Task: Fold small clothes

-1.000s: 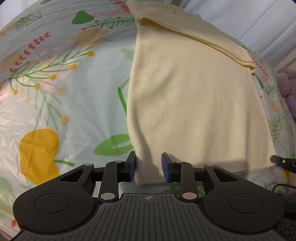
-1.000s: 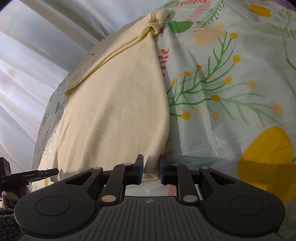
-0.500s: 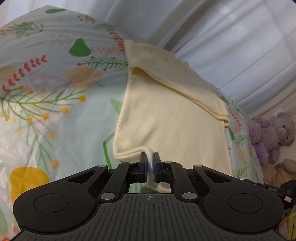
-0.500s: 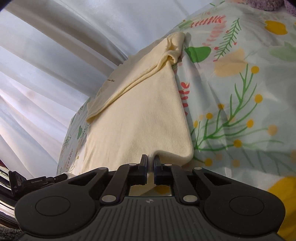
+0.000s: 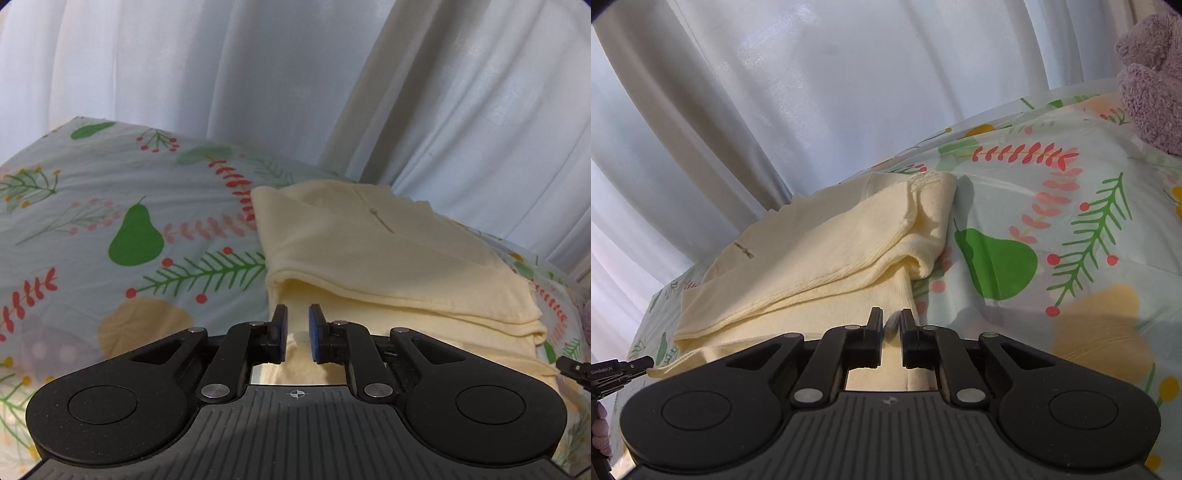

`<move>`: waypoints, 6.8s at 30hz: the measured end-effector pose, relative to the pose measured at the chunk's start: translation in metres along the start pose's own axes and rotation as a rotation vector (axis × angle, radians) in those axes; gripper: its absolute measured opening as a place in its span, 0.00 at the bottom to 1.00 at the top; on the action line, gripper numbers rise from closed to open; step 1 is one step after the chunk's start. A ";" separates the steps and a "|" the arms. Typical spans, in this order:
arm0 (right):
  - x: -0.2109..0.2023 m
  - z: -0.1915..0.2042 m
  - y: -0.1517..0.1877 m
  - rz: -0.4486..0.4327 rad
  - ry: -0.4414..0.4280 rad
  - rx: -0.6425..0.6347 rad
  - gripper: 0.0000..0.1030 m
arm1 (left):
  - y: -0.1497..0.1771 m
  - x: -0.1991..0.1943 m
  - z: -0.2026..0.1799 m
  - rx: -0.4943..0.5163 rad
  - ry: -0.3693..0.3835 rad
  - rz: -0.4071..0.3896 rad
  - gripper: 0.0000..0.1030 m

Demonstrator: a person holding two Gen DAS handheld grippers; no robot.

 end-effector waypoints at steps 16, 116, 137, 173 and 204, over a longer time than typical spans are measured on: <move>0.026 0.026 0.016 0.077 -0.004 -0.328 0.15 | 0.016 0.046 -0.006 0.210 0.001 0.109 0.24; 0.047 -0.008 -0.033 -0.047 0.010 0.053 0.14 | -0.048 0.067 -0.002 -0.190 0.194 0.070 0.13; 0.053 0.045 -0.042 -0.110 0.226 -0.341 0.29 | -0.048 0.108 0.029 -0.360 0.232 0.178 0.48; 0.054 0.057 -0.028 -0.100 0.381 -0.462 0.13 | -0.058 0.110 0.028 -0.430 0.318 0.189 0.15; 0.061 0.080 -0.010 -0.071 0.138 -0.379 0.14 | 0.014 0.124 -0.168 -0.014 0.385 0.283 0.10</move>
Point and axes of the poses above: each gripper's, at about its wrist camera, not at the fingertips, and x roughly the way its jaws point, z to its left, y to its underside, the point moved 8 cm from there along x, roughly the way its jaws point, and after that the axes turned 15 degrees about -x, right-handed, at the moved point
